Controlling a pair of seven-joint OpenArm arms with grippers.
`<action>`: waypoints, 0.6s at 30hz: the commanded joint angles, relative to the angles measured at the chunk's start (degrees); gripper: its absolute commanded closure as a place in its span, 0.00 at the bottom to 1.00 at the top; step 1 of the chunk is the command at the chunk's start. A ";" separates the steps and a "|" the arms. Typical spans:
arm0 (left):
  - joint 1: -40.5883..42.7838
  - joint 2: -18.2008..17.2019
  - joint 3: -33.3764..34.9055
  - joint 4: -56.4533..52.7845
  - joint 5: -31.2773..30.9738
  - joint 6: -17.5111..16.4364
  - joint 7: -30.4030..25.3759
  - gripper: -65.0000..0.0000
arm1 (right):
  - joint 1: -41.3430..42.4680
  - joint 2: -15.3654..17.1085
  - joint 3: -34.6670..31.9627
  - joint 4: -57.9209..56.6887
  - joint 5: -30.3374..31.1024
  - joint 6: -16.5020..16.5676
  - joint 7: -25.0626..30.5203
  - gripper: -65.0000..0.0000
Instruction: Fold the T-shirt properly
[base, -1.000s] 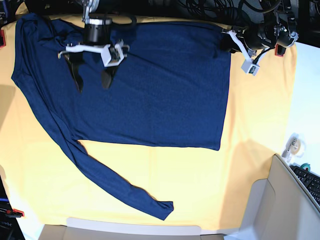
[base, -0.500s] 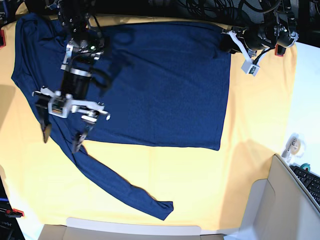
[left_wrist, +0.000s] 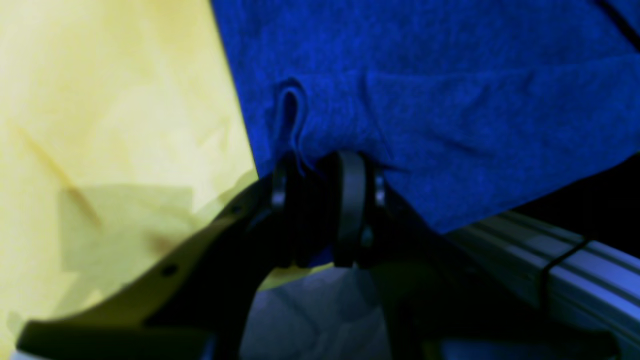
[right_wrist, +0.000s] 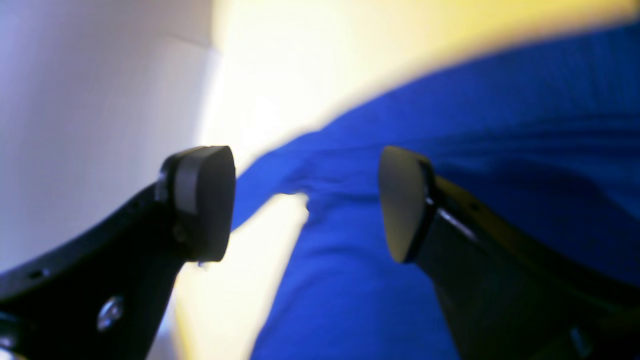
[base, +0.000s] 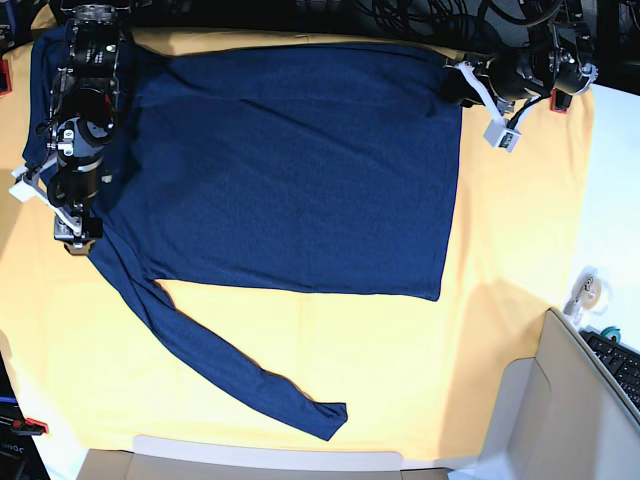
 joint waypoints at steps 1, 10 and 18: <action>0.02 -0.54 -0.42 0.70 -0.66 -0.23 -0.41 0.81 | 0.82 2.74 0.74 -0.19 1.95 1.13 -0.59 0.33; -0.77 -0.89 -0.50 0.79 -0.66 -0.23 -0.41 0.81 | 4.95 11.71 3.82 -10.21 1.95 1.31 -34.26 0.33; -2.53 -4.59 1.87 0.88 -0.66 -0.23 -0.41 0.81 | 3.46 15.58 4.35 -6.70 1.95 1.31 -35.14 0.33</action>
